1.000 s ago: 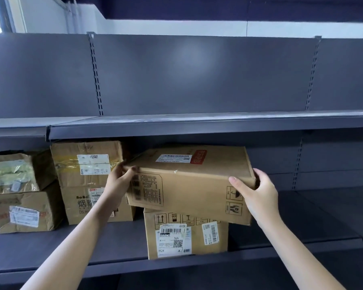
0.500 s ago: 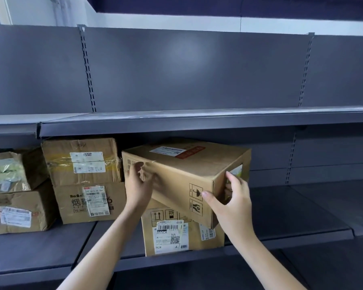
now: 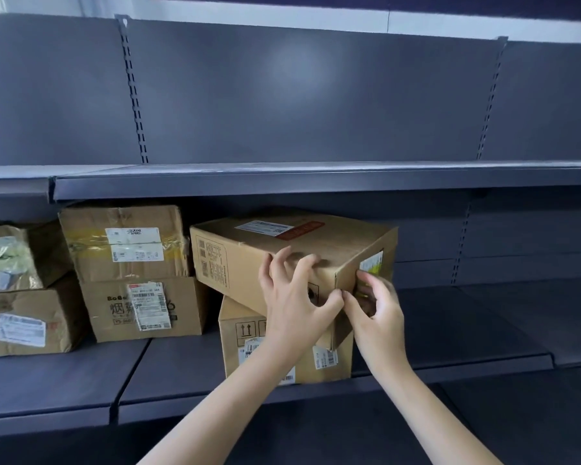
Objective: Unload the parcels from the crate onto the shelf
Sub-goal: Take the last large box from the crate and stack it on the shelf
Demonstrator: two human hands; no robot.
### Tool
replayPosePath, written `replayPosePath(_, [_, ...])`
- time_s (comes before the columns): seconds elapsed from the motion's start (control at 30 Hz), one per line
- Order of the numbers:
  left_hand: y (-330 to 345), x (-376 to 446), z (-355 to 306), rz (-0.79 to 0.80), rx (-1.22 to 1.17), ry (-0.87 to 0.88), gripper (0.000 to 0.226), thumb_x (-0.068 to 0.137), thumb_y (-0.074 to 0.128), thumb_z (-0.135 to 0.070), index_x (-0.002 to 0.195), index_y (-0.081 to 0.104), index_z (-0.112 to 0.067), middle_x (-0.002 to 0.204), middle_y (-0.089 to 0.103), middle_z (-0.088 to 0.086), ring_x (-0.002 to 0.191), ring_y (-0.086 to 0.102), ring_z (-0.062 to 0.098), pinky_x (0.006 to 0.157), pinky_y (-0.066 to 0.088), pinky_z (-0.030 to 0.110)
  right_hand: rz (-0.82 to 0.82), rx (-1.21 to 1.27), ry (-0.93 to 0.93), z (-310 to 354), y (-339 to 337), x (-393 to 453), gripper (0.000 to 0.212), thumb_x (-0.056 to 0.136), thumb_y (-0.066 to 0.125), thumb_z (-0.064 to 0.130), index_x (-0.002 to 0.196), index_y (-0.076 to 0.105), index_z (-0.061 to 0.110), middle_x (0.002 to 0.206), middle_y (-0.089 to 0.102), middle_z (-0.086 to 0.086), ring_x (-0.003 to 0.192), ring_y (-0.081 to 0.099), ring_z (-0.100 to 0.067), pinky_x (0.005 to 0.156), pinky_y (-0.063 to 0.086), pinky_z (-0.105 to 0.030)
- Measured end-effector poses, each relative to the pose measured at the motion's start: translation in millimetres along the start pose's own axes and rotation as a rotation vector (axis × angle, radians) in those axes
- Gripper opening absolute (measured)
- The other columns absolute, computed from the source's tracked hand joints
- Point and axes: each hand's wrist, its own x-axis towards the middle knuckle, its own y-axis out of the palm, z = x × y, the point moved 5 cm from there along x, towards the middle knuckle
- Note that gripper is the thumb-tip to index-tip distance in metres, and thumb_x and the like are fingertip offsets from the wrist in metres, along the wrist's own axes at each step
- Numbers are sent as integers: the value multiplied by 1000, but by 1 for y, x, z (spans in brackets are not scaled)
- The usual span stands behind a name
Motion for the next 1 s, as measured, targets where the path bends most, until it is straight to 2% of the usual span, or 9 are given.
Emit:
replayPosePath(0.27, [-2,0,2,6,-21,1,50,70,53,-50,118,49,-38,144,22,-6,138,-1,18,109,19,39,17,34,29,-4,0,-2,43,84,65,24,125,52,19,125,51,3,111,53,-10,92,48,-25])
replayPosePath(0.37, [-5,0,2,0,-34,5,50,69,55,-47,118,51,-37,142,24,-6,138,1,20,105,21,35,29,43,43,-5,0,-1,45,84,66,24,126,51,19,127,51,1,112,54,-12,94,49,-30])
replayPosePath(0.47, [-13,0,6,5,-53,15,48,70,59,-43,117,54,-34,141,27,-4,138,5,21,102,21,32,34,51,44,-7,1,0,44,83,67,24,124,53,21,125,52,2,109,53,-9,90,48,-23])
replayPosePath(0.67, [-47,0,26,45,-116,-16,45,66,57,-34,110,53,-42,138,31,-10,135,25,15,102,24,29,33,21,22,-11,2,4,38,81,69,20,114,53,29,119,54,3,105,53,-8,82,43,-14])
replayPosePath(0.77, [-70,2,42,37,-123,-45,48,65,57,-29,111,54,-40,141,35,-5,133,34,15,109,32,38,33,3,15,-12,1,7,42,80,70,20,118,53,25,120,52,2,107,53,-13,89,47,-26])
replayPosePath(0.83, [-84,4,52,19,-138,-57,48,65,55,-25,111,56,-36,137,40,-4,129,42,16,108,38,43,23,-8,12,-12,0,10,47,80,70,21,123,53,20,121,49,3,107,53,-15,91,47,-29])
replayPosePath(0.9, [-98,4,63,-23,-153,-74,47,65,52,-22,110,57,-34,131,45,-6,121,49,8,101,45,35,8,-11,0,-12,-2,12,49,79,71,21,124,52,19,121,47,3,106,53,-15,90,47,-29])
replayPosePath(0.97, [-112,5,76,-83,-165,-94,45,68,50,-18,109,57,-35,124,48,-7,110,51,-5,90,47,18,-7,-10,-15,-13,-4,16,50,78,72,20,124,52,19,121,46,5,105,53,-14,88,45,-25])
replayPosePath(1.0, [-118,5,83,-113,-169,-102,43,72,51,-14,109,57,-35,122,50,-5,107,52,-6,85,46,12,-13,-13,-18,-13,-4,18,51,78,72,20,125,52,19,121,46,6,105,52,-13,86,44,-23])
